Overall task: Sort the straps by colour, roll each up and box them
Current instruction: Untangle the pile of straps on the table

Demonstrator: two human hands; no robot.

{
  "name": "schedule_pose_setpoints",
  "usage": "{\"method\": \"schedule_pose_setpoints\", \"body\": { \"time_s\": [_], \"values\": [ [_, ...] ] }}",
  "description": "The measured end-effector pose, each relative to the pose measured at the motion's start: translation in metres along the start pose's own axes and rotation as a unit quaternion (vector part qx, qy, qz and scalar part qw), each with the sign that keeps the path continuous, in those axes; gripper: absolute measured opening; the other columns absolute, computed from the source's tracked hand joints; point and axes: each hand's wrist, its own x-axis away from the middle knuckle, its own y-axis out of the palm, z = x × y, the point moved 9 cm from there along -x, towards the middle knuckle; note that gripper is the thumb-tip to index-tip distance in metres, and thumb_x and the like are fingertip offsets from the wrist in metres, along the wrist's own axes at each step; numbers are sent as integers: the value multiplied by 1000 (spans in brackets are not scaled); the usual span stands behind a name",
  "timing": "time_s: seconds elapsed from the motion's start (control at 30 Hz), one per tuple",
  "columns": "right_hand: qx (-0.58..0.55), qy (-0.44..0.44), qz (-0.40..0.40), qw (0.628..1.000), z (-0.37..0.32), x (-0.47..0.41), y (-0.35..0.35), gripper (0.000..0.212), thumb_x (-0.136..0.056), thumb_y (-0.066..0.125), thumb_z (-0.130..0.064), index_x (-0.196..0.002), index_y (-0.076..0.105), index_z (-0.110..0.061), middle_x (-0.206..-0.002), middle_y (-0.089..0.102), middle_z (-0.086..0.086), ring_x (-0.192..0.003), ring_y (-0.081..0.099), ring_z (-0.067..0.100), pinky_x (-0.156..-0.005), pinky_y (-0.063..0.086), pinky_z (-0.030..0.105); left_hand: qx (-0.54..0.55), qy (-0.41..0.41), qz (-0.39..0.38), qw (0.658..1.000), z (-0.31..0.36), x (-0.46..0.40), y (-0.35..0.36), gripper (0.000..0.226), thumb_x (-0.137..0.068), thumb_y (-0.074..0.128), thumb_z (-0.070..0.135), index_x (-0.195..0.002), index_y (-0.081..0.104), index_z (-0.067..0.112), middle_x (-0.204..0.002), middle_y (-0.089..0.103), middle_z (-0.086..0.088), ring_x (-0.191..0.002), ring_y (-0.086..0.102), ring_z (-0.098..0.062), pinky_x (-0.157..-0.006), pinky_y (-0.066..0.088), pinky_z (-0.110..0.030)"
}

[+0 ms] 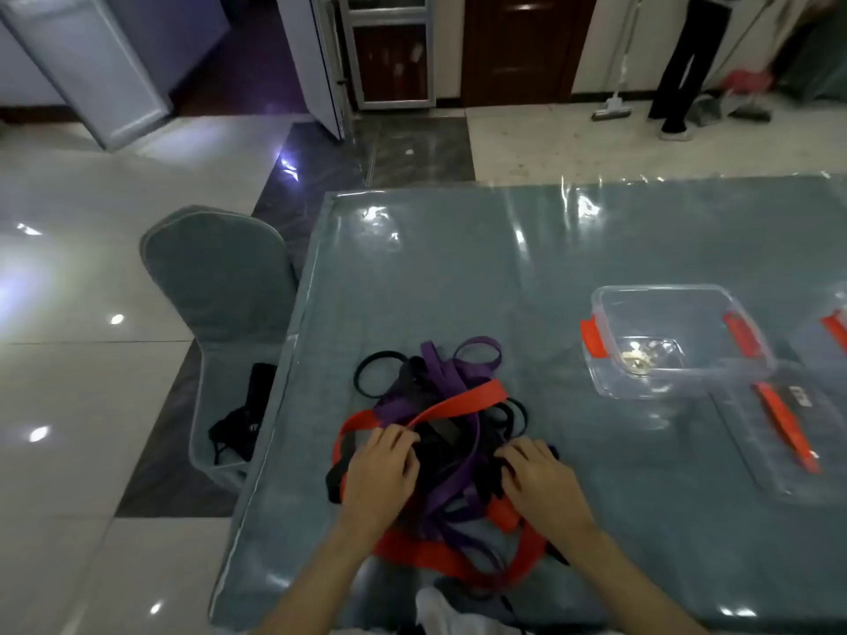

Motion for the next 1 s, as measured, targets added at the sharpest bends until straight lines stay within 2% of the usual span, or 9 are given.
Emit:
{"method": "schedule_pose_setpoints", "body": {
  "time_s": [0.17, 0.3, 0.37, 0.47, 0.6, 0.7, 0.83, 0.93, 1.0],
  "values": [
    [-51, 48, -38, 997, 11, -42, 4, 36, -96, 67, -19, -131, 67, -20, -123, 64, -1, -110, 62, 22, -70, 59, 35, -15, -49, -81, 995, -3, -39, 21, 36, -98, 66, 23, -134, 62, 19, -131, 63, 0, -120, 60, -23, -95, 52, -41],
    [-130, 120, -104, 979, 30, -71, 24, 64, -101, 59, -23, -160, 38, -35, -130, 56, 4, -117, 58, 26, -90, 57, 46, 141, -92, -122, 978, -3, -57, 37, 26, -100, 65, 16, -125, 67, 22, -109, 66, 7, -99, 65, -12, -87, 55, -37],
    [-200, 192, -118, 954, 46, -83, 34, 50, -107, 53, -39, -156, 43, -40, -135, 56, 4, -124, 58, 28, -98, 53, 48, 228, -95, -152, 957, 0, -60, 40, 20, -98, 68, 16, -115, 73, 27, -104, 67, 14, -96, 65, -4, -88, 56, -35],
    [-243, 268, -154, 920, 64, -94, 51, 41, -103, 45, -64, -135, 59, -44, -130, 64, 1, -123, 61, 28, -103, 50, 47, 369, -82, -241, 894, 16, -57, 45, 20, -97, 72, 17, -112, 76, 30, -105, 76, 10, -103, 71, -8, -95, 57, -31],
    [-324, 327, -157, 874, 78, -100, 71, 19, -98, 62, -53, -108, 61, -37, -104, 72, -1, -97, 70, 26, -91, 57, 46, 403, -92, -294, 862, 24, -57, 47, 14, -98, 71, 22, -108, 75, 31, -103, 76, 6, -99, 72, -12, -93, 59, -36],
    [-437, 366, -77, 818, 85, -102, 70, 10, -97, 70, -38, -101, 61, -35, -99, 74, 6, -86, 73, 22, -80, 61, 44, 375, -116, -271, 879, 13, -61, 48, 16, -97, 70, 19, -105, 71, 34, -101, 73, 9, -97, 71, -9, -91, 59, -37],
    [-565, 375, 16, 734, 87, -105, 59, 12, -96, 76, -30, -103, 74, -39, -82, 73, -1, -70, 71, 6, -59, 57, 22, 349, -160, -180, 906, -8, -75, 37, 27, -97, 67, 15, -106, 65, 40, -103, 70, 17, -100, 68, -4, -90, 57, -30],
    [-628, 370, 39, 684, 86, -115, 53, 23, -98, 70, -13, -117, 73, -26, -88, 77, 1, -81, 75, 13, -68, 61, 25, 344, -204, -100, 911, -25, -84, 25, 29, -99, 66, 17, -109, 61, 44, -97, 68, 17, -89, 68, -5, -76, 57, -25],
    [-636, 333, 31, 695, 83, -126, 46, 23, -99, 68, -12, -119, 73, -22, -103, 80, 4, -94, 76, 14, -80, 62, 29, 355, -255, -32, 899, -44, -87, 17, 27, -99, 64, 14, -113, 62, 36, -99, 70, 12, -90, 68, -4, -77, 56, -24]
  ]
}}
